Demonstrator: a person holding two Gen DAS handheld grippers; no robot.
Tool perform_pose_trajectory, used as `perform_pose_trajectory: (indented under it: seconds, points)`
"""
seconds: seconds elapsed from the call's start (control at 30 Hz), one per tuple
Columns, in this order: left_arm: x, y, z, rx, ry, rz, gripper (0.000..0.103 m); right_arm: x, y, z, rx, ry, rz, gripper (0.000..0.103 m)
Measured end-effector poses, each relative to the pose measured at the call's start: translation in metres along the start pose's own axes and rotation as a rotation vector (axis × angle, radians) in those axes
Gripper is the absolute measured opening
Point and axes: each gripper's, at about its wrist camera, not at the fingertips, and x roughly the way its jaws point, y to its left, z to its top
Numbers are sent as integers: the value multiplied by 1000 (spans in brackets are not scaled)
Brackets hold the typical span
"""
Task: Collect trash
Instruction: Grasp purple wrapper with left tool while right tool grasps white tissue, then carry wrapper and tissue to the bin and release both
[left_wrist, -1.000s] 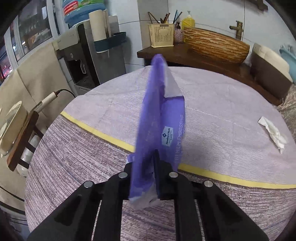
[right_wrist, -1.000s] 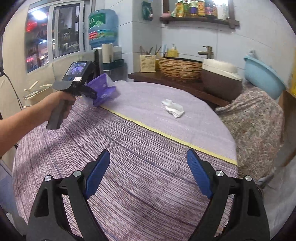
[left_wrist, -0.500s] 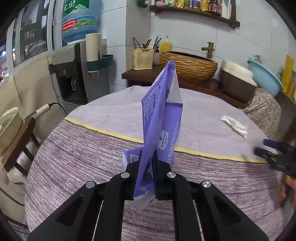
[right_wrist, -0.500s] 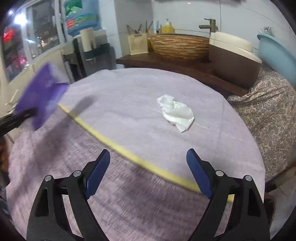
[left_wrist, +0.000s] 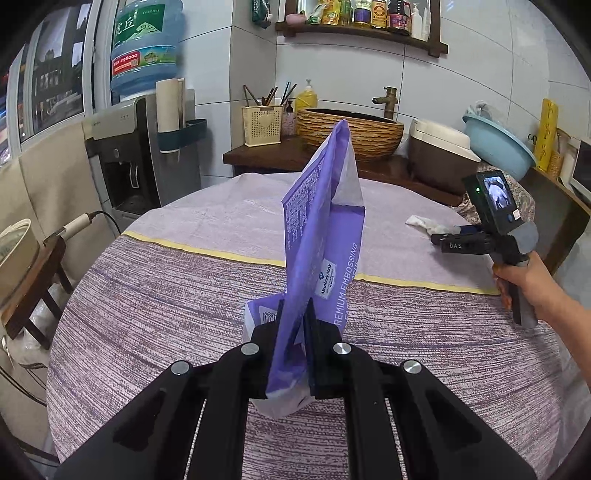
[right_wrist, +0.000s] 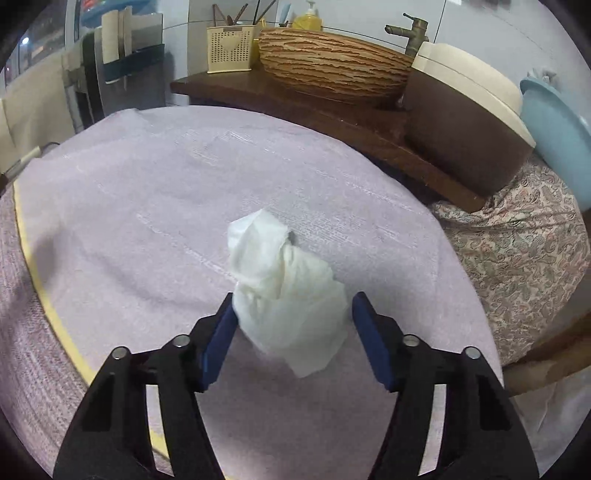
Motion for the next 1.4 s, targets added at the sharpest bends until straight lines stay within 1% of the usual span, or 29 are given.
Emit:
perform_pose_trajectory:
  seconds: [0.03, 0.07, 0.1, 0.13, 0.17, 0.3, 0.37, 0.57, 0.73, 0.87, 1.0, 1.17, 1.3, 1.4]
  points:
    - [0, -1, -1, 0, 0, 0, 9, 1, -1, 0, -7, -1, -15, 45]
    - [0, -1, -3, -2, 0, -3, 9, 1, -3, -1, -16, -2, -27, 41]
    - [0, -2, -4, -6, 1, -9, 9, 1, -4, -2, -13, -5, -27, 29]
    - [-1, -3, -5, -9, 1, -13, 9, 0, -8, -3, -8, -6, -44, 15]
    - [-2, -5, -6, -11, 0, -15, 9, -2, -11, -5, -4, -9, -55, 14]
    - [-7, -15, -14, 7, -14, -13, 9, -18, -24, -15, 46, -58, -38, 12]
    - [-10, -20, -17, 5, -15, -26, 9, -31, -28, -24, 57, -90, -19, 12]
    - [-22, -40, -29, -5, -18, -64, 9, -82, -40, -58, 85, -170, 68, 12]
    - [-37, -69, -39, 7, -32, -96, 9, -132, -49, -101, 57, -234, 104, 12]
    - [-50, -99, -47, 23, -52, -130, 9, -171, -63, -148, 57, -269, 119, 12]
    - [-55, -139, -54, 78, -64, -163, 9, -209, -78, -194, 69, -311, 112, 12]
    - [-54, -187, -61, 115, -54, -243, 9, -246, -103, -245, 143, -351, 125, 12]
    - [-53, -231, -67, 169, -39, -312, 9, -264, -120, -283, 182, -367, 70, 12]
    - [-54, -263, -72, 214, -39, -359, 9, -273, -135, -314, 213, -366, -1, 12]
